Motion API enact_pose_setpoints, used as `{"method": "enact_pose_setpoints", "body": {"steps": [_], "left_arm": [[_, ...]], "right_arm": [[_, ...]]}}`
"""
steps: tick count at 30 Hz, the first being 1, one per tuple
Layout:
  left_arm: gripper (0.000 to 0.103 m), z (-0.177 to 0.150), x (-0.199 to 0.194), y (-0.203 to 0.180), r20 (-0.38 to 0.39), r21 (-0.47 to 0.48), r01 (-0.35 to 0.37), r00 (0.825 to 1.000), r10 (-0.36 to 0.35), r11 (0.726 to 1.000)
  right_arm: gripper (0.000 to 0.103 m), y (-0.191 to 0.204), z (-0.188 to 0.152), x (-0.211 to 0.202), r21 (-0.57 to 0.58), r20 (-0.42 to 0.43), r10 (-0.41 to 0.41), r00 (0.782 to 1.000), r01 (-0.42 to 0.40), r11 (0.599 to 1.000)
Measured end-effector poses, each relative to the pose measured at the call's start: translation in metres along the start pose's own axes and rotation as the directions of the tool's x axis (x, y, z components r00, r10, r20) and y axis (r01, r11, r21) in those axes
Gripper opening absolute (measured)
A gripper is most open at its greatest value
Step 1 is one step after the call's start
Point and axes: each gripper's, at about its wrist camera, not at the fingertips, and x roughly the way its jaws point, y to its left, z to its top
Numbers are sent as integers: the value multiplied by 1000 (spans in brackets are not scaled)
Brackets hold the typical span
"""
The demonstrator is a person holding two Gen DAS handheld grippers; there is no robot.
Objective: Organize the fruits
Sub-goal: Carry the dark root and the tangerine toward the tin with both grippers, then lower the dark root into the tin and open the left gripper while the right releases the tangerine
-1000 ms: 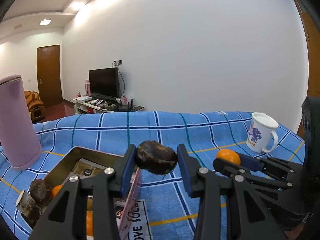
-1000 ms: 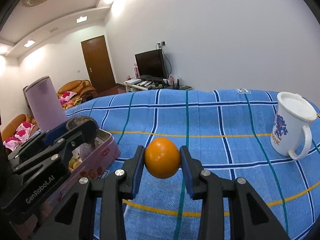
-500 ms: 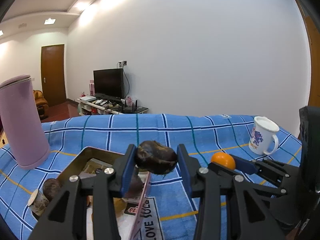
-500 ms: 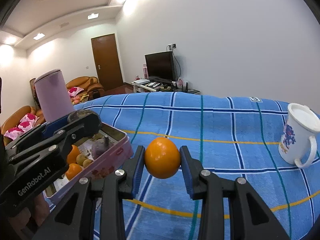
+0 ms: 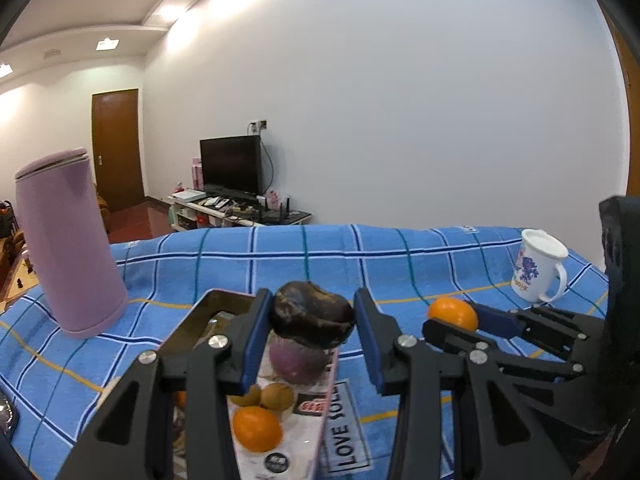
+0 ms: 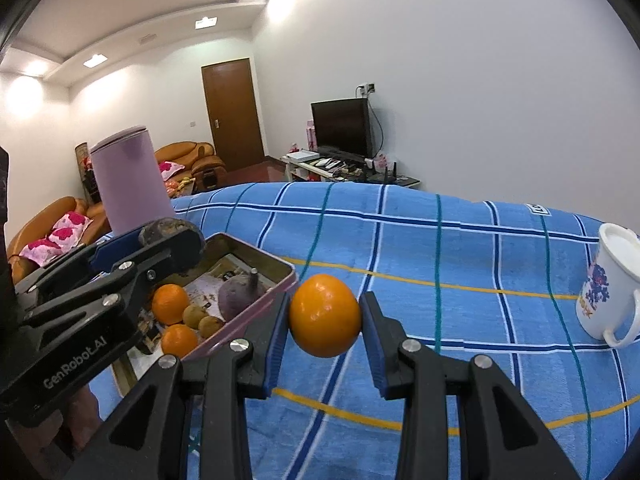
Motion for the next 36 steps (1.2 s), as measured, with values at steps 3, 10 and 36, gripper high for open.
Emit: {"method": "enact_pose_setpoints", "body": {"steps": [3, 10, 36], "left_arm": [[43, -2, -3, 8, -4, -2, -19, 1000, 19, 1000], [43, -5, -9, 28, -12, -16, -53, 999, 53, 998], [43, -21, -8, 90, -75, -72, -172, 983, 167, 982]], "right_arm": [[37, 6, 1, 1, -10, -8, 9, 1000, -9, 1000], [37, 25, 5, 6, -27, -27, 45, 999, -46, 999], [37, 81, 6, 39, -92, -83, 126, 989, -134, 987]]}}
